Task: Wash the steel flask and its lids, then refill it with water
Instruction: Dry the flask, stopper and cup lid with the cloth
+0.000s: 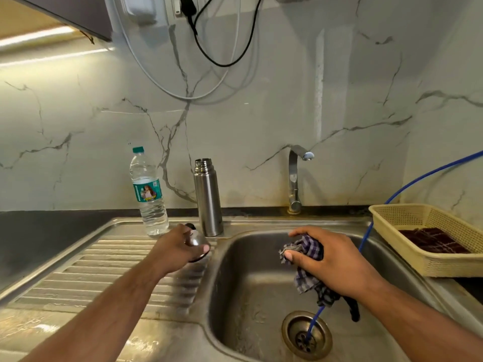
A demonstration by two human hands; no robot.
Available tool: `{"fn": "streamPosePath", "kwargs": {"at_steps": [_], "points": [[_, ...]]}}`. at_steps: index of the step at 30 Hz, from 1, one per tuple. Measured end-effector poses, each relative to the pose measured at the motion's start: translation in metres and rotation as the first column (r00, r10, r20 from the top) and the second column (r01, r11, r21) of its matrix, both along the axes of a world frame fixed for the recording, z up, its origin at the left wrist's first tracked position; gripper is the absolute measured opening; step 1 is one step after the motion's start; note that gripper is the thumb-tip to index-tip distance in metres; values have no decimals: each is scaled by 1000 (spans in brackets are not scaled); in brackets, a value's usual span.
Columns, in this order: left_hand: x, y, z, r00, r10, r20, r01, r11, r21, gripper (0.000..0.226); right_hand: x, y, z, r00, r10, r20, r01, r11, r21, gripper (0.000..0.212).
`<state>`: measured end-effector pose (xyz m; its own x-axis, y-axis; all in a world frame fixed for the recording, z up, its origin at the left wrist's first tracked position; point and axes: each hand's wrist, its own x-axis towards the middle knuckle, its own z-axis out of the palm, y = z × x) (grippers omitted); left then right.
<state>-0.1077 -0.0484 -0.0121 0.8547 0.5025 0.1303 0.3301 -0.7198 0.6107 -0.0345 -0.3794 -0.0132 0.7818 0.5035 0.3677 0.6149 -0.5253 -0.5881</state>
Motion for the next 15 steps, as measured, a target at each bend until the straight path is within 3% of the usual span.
{"fn": "streamPosePath", "kwargs": {"at_steps": [2,4,6,8,10,12,15], "points": [[-4,-23,14,989,-84,119,122,923,-366,50,1,-2,4,990,-66,-122,84,984,155,39],[-1,-48,23,971,-117,211,237,619,-749,58,2,-3,11,924,-56,-379,207,905,372,40],[5,-73,32,949,-101,300,317,301,-900,58,4,-6,16,753,135,-644,318,782,535,45],[10,-98,35,924,-105,368,379,116,-918,54,5,-8,20,601,335,-726,376,683,627,49],[12,-119,25,913,-133,386,397,61,-916,54,6,-7,22,596,415,-687,364,623,692,50],[12,-131,11,906,-170,387,404,77,-911,57,4,-5,22,729,361,-582,283,615,736,50],[11,-141,-5,895,-247,372,413,142,-899,54,-6,-3,25,963,46,-267,113,829,548,46]]}}
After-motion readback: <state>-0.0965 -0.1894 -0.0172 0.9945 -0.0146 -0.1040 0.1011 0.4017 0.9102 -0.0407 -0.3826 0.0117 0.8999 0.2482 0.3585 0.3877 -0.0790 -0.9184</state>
